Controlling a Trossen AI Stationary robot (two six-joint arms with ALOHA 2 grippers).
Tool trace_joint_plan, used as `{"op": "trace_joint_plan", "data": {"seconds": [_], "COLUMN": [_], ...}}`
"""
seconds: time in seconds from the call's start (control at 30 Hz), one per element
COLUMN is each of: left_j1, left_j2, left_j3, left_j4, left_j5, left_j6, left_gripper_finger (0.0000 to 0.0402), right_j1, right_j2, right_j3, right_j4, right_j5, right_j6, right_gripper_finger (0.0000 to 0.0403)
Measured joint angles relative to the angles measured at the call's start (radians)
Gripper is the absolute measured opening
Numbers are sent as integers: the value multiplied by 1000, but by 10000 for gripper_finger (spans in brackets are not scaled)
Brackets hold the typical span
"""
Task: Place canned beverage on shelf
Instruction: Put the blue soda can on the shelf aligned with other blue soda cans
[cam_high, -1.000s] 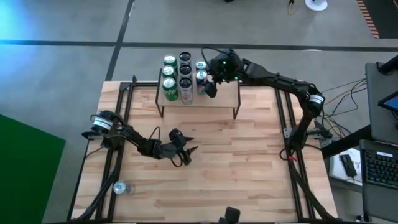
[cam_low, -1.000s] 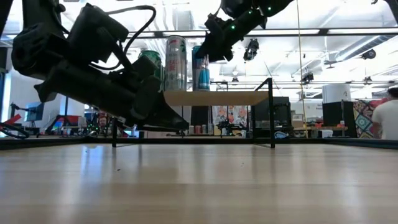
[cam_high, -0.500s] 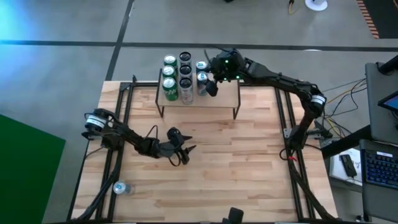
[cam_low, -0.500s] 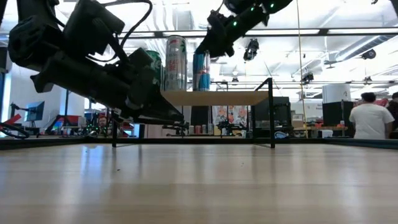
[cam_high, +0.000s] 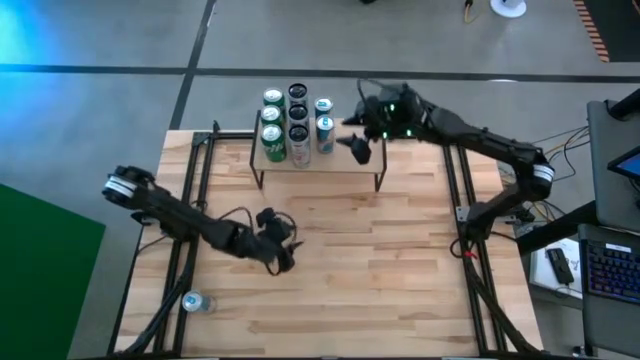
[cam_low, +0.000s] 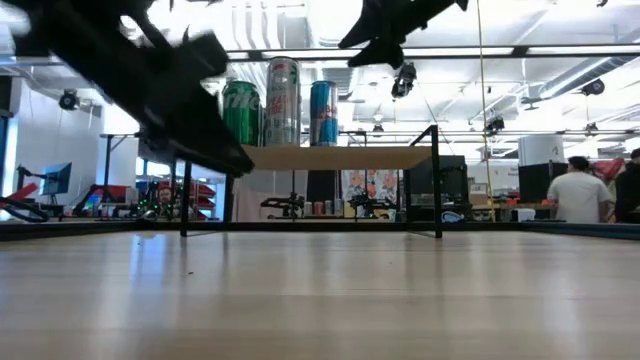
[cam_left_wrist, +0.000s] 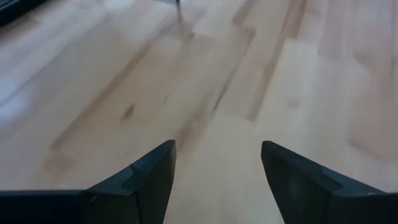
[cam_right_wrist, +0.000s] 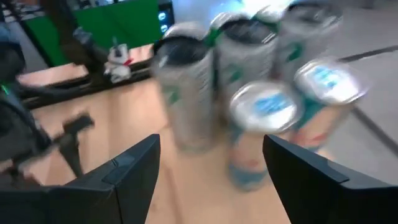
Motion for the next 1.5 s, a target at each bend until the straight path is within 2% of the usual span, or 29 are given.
{"op": "trace_joint_plan", "data": {"seconds": [0.07,0.2,0.37,0.47,0.57,0.8,0.9,1.13,1.23,1.37,1.5], "left_j1": [-55,-164,-258,-285,-286,-293,-310,-355,-384,-469,-579], "left_j2": [-18,-27,-27,-27,-27,-24,-24,-24,-23,-21,-20], "left_j3": [86,245,358,400,437,462,482,553,571,599,629], "left_j4": [-210,-564,-915,-1063,-1175,-1205,-1226,-1407,-1402,-1405,-1444], "left_j5": [-50,-217,-269,-185,17,308,349,383,463,594,607], "left_j6": [-60,-241,-553,-731,-877,-1027,-1074,-1223,-1240,-1334,-1489], "left_gripper_finger": [224,224,224,224,224,228,242,303,329,353,358], "right_j1": [28,100,207,246,269,310,332,384,393,394,394], "right_j2": [-38,-143,-219,-249,-254,-246,-246,-247,-247,-247,-247], "right_j3": [-77,-254,-530,-635,-703,-741,-742,-742,-742,-743,-743], "right_j4": [50,235,563,719,815,860,851,850,849,837,828], "right_j5": [0,7,8,8,10,9,10,8,8,8,10], "right_j6": [17,24,56,74,81,73,73,62,70,72,78], "right_gripper_finger": [272,272,271,269,269,264,260,255,255,254,253]}}
